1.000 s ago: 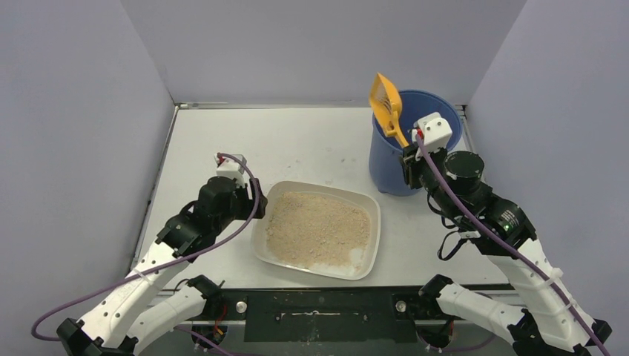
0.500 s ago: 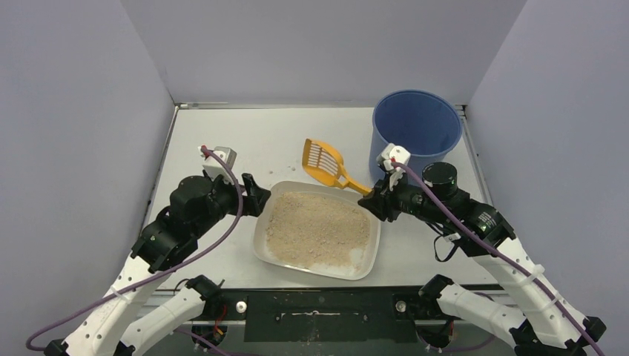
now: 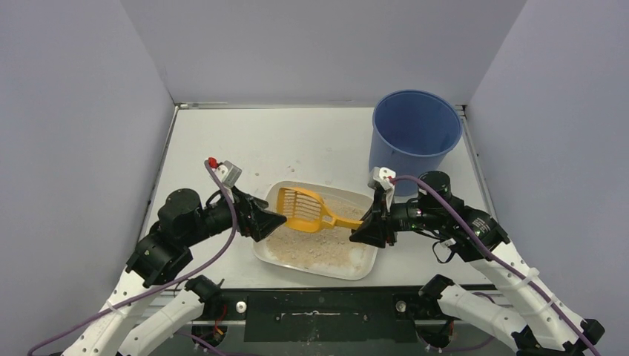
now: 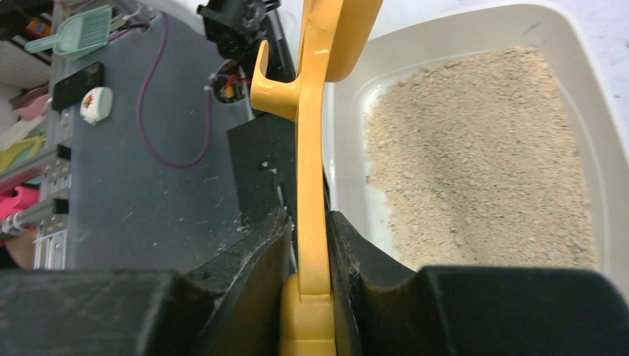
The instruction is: Clean the litter box
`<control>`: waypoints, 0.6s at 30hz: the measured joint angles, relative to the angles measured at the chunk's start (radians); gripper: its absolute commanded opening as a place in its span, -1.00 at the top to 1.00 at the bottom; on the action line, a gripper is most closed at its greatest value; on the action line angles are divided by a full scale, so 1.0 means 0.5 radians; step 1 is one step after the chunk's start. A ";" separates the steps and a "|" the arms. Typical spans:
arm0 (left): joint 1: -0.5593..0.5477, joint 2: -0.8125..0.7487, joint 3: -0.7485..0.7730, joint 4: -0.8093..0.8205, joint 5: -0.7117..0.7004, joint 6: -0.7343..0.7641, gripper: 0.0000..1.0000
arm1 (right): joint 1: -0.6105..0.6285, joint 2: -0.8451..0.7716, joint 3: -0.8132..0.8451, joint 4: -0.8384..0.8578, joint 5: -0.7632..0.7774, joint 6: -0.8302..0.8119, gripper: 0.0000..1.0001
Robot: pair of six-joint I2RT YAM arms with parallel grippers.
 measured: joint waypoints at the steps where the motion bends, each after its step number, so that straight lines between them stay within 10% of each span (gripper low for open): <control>1: 0.000 -0.021 -0.034 0.037 0.056 -0.038 -0.63 | 0.000 -0.005 -0.014 -0.002 -0.034 0.007 1.00; 6: 0.000 -0.060 -0.175 0.230 0.287 -0.208 -0.52 | 0.000 -0.037 -0.087 0.082 -0.259 0.076 1.00; 18: -0.002 -0.040 -0.253 0.531 0.565 -0.396 0.66 | 0.000 -0.021 -0.114 0.217 -0.535 0.163 1.00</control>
